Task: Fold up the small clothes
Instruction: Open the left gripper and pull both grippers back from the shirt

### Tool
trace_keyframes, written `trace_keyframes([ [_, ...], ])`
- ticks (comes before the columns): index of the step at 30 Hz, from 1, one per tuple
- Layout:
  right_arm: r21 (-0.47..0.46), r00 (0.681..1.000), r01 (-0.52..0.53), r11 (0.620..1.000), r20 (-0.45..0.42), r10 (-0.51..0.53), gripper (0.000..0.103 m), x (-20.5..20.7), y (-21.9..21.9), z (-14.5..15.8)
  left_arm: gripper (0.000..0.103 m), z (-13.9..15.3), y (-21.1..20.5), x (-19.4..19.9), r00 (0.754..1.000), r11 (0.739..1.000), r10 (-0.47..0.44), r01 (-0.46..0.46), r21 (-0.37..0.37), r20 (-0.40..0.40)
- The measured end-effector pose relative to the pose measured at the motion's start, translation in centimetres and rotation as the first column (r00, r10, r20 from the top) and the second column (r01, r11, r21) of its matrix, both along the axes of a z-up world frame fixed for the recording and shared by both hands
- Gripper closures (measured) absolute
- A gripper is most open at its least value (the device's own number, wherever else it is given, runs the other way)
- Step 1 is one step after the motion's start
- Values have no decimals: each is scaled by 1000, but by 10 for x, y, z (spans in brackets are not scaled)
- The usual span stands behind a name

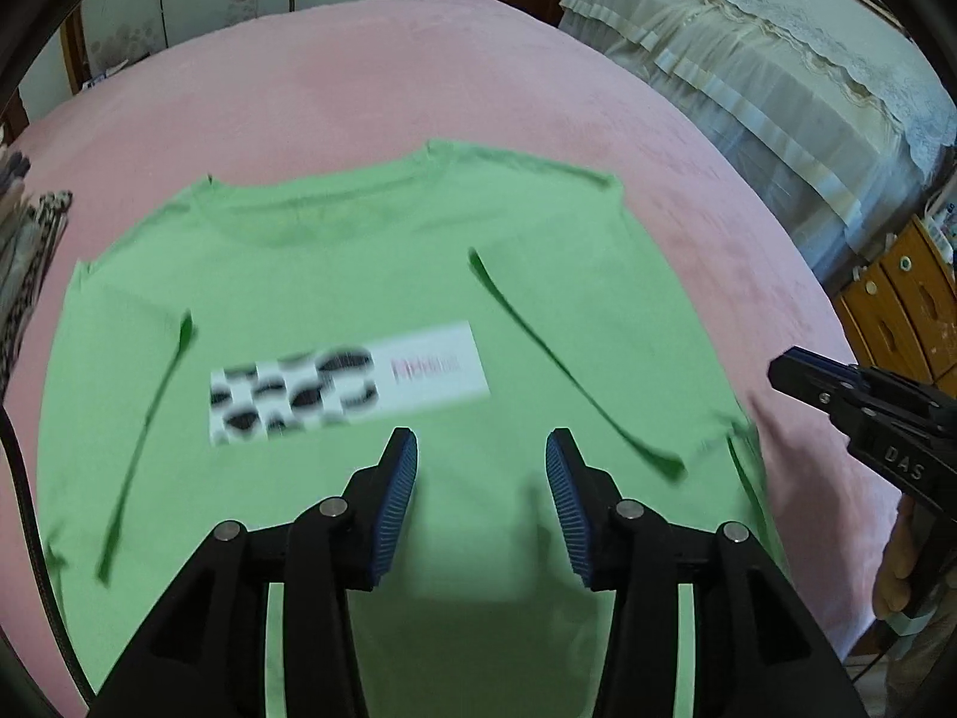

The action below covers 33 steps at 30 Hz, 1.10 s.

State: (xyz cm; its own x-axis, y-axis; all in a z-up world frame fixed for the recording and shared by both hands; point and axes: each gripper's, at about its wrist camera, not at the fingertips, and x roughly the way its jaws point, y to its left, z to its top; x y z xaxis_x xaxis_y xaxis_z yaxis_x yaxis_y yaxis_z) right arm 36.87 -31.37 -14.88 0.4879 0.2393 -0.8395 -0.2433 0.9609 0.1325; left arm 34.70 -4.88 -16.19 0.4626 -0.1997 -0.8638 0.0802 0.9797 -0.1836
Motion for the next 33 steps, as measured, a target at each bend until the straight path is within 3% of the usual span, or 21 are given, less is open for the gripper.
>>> trace_keyframes([
  [6, 16, 999, 17, 1000, -33, -16, 84, -13, 5, -17, 59, -8, -10, -39, 999, 1000, -12, 13, 19, -35],
  [11, -37, 998, 46, 998, -46, -48, 84, -13, 14, -33, 58, -8, 20, -72, 999, 996, 24, -21, 92, -36],
  [13, -65, 995, 71, 995, -62, -75, 84, -12, 12, -40, 54, -8, 36, -82, 998, 993, 59, -55, 105, -38],
  [16, -28, 992, 93, 995, -89, -95, 84, -14, 4, -42, 43, -4, 61, -96, 992, 986, 120, -114, 119, -38],
  [24, 34, 994, 105, 994, -40, -104, 84, -62, 1, 2, 19, 28, 110, -146, 974, 958, 226, -225, 178, 15],
  [28, 39, 996, 86, 996, 1, -86, 84, -104, 5, 28, 18, 50, 126, -174, 966, 944, 251, -259, 206, 65],
  [33, 62, 994, 88, 994, 67, -92, 84, -157, 6, 64, 18, 82, 144, -220, 952, 947, 274, -292, 138, 135],
])
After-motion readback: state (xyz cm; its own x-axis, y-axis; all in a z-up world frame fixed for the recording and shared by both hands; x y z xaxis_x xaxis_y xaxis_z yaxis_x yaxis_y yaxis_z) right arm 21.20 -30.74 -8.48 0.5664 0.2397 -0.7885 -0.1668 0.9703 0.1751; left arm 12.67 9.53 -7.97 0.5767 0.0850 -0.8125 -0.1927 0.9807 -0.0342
